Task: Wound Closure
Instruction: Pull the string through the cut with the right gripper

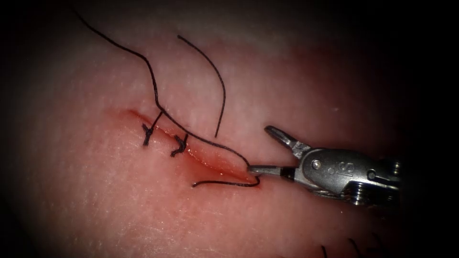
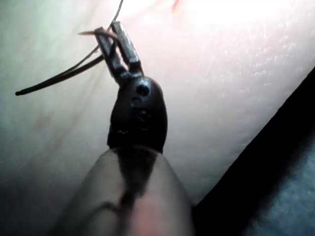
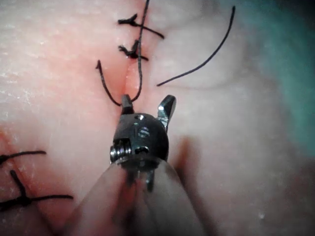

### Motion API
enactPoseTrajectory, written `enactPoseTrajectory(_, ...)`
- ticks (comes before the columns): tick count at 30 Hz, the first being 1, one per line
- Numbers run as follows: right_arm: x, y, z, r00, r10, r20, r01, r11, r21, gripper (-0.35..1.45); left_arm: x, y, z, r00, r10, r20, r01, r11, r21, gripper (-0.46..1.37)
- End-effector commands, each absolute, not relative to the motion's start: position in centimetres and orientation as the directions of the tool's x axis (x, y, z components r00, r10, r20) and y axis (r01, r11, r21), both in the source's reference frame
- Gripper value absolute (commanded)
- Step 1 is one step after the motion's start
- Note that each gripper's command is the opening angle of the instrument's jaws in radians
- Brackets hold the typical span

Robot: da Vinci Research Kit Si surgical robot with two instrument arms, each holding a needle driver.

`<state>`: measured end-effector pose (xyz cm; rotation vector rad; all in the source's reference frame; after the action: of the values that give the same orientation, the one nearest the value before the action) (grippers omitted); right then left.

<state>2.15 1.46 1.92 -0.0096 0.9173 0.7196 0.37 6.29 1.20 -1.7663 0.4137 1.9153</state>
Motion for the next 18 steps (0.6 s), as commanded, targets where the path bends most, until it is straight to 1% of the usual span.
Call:
enactPoseTrajectory(1,2.14,1.43,1.95,0.398,0.563,-0.724,-0.574,0.769,0.282,1.15,0.38,6.3,1.19,-0.03,0.154,-0.988,-0.547,-0.829,-0.113,-0.35)
enactPoseTrajectory(2,2.14,1.41,1.97,0.402,0.565,-0.721,-0.578,0.767,0.279,1.2,0.4,6.31,1.17,-0.031,0.15,-0.988,-0.547,-0.83,-0.109,-0.35)
enactPoseTrajectory(6,2.18,1.29,1.99,0.41,0.565,-0.716,-0.563,0.774,0.289,1.17,0.46,6.35,1.12,-0.027,0.154,-0.988,-0.547,-0.83,-0.114,-0.35)
enactPoseTrajectory(12,2.17,1.23,1.97,0.414,0.564,-0.714,-0.554,0.779,0.294,1.18,0.53,6.35,1.09,-0.023,0.152,-0.988,-0.546,-0.83,-0.115,-0.35)
enactPoseTrajectory(18,2.37,1.12,1.99,0.368,0.61,-0.702,-0.545,0.753,0.369,1.15,0.52,6.37,1.09,-0.019,0.152,-0.988,-0.549,-0.828,-0.117,-0.35)
